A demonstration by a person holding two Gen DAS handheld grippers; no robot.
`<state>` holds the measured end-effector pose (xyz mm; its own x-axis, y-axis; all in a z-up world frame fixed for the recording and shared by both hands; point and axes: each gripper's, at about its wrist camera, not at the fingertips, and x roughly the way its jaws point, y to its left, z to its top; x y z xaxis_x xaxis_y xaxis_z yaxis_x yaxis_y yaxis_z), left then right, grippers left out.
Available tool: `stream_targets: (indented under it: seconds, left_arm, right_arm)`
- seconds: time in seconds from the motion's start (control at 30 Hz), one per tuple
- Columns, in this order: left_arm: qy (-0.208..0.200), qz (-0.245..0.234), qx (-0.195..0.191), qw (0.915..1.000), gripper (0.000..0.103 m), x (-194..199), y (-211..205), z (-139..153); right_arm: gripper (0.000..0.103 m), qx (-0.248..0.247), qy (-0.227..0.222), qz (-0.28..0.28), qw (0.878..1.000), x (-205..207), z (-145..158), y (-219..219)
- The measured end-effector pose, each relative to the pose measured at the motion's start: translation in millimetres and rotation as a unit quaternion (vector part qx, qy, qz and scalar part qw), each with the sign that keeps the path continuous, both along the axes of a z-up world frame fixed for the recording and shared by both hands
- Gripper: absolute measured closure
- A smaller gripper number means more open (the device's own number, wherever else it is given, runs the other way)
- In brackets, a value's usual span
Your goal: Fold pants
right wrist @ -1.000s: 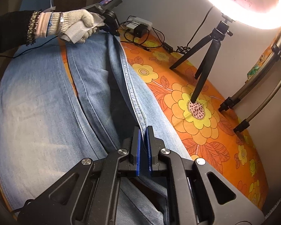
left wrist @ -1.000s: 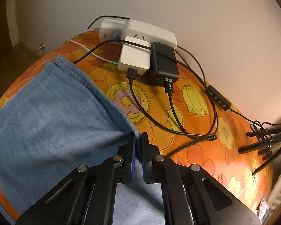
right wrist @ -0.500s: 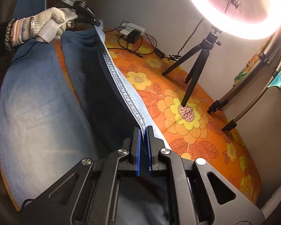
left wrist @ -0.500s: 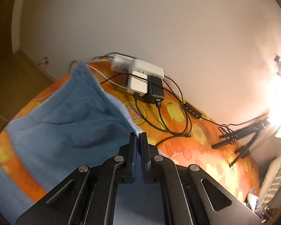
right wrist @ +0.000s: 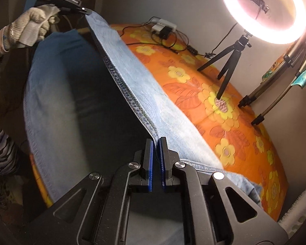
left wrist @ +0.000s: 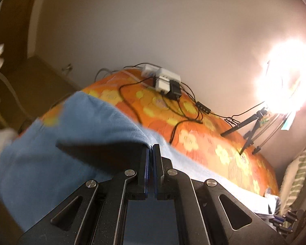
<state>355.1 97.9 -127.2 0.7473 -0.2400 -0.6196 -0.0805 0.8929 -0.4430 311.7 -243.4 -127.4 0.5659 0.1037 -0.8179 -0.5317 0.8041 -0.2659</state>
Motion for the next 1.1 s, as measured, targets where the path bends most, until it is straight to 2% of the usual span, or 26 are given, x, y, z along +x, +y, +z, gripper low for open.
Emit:
stream_targets:
  seconds: [0.27,0.4,0.63,0.8,0.93,1.03,1.1]
  left_arm:
    - [0.030,0.018,-0.055,0.9979,0.101,-53.7,10.1,-44.6]
    - [0.024,0.023,-0.070,0.9970,0.101,-73.9,11.7,-47.4]
    - [0.021,0.025,-0.103,0.9941,0.101,-84.0,19.1,-53.2]
    - [-0.004,0.023,-0.104,0.9943,0.101,-109.4,18.6,-43.5]
    - [-0.028,0.022,-0.072,0.9968,0.101,-141.2,18.0,-34.8]
    - [-0.017,0.015,-0.058,0.9981,0.101,-140.2,26.8,-37.9]
    - [-0.011,0.014,-0.069,0.9975,0.101,-131.4,39.9,-38.0]
  right_arm:
    - [0.096,-0.023,0.016,0.009,1.000,-44.5,-1.8,9.1]
    - [0.097,-0.027,0.022,0.011,0.999,-65.7,-0.9,14.4]
    - [0.097,-0.045,0.037,0.021,0.998,-95.6,-9.6,28.2]
    - [0.097,-0.054,0.047,0.035,0.997,-117.7,-13.8,35.4]
    - [0.097,-0.056,0.058,0.036,0.996,-128.2,-15.7,34.6]
    - [0.097,-0.072,0.076,0.041,0.994,-130.8,-24.2,35.9]
    - [0.096,-0.074,0.094,0.038,0.992,-127.0,-27.1,36.5]
